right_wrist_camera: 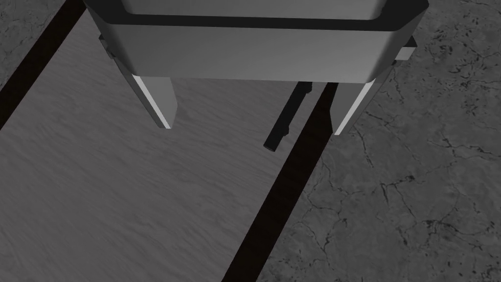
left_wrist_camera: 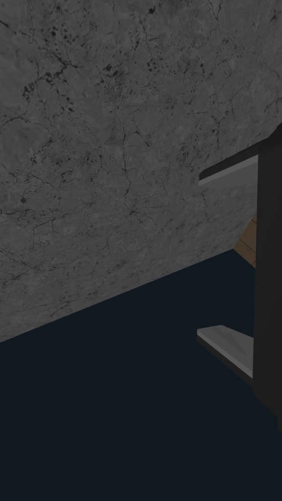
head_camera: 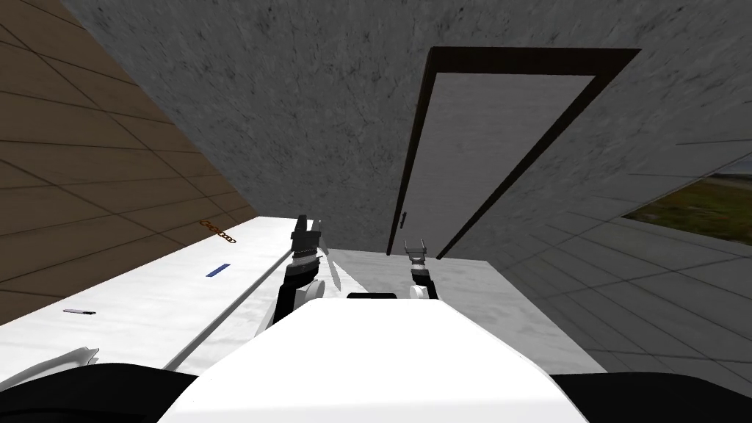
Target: Pull the door open
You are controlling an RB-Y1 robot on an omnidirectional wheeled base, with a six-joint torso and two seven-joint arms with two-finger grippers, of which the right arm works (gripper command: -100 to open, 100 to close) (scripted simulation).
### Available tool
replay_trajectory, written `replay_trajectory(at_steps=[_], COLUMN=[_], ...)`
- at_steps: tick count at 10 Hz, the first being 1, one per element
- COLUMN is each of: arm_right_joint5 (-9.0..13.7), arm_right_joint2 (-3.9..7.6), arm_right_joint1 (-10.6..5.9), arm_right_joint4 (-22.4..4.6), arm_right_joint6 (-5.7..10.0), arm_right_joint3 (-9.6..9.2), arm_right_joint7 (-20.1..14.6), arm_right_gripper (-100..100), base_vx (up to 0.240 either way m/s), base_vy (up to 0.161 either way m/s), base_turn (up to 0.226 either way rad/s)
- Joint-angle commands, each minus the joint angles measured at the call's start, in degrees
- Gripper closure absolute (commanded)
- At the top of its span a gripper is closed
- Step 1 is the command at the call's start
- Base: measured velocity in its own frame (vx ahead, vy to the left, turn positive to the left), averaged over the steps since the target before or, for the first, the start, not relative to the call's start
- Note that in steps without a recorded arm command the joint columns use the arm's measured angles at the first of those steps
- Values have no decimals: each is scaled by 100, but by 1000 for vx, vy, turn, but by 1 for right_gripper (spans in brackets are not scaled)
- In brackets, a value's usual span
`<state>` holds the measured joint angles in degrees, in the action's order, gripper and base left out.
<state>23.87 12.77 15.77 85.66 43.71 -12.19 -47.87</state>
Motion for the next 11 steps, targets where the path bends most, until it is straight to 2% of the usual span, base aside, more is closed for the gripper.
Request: replay_trajectory(at_steps=[1,11], arm_right_joint5=[139,960], arm_right_joint2=[43,338], arm_right_joint1=[-42,-366], arm_right_joint4=[-210,-1459], arm_right_joint6=[44,255], arm_right_joint3=[-68,-407], arm_right_joint7=[-206,-1351], arm_right_gripper=[-100,-100], base_vx=[99,91], base_vy=[-23,-33], base_turn=[56,61])
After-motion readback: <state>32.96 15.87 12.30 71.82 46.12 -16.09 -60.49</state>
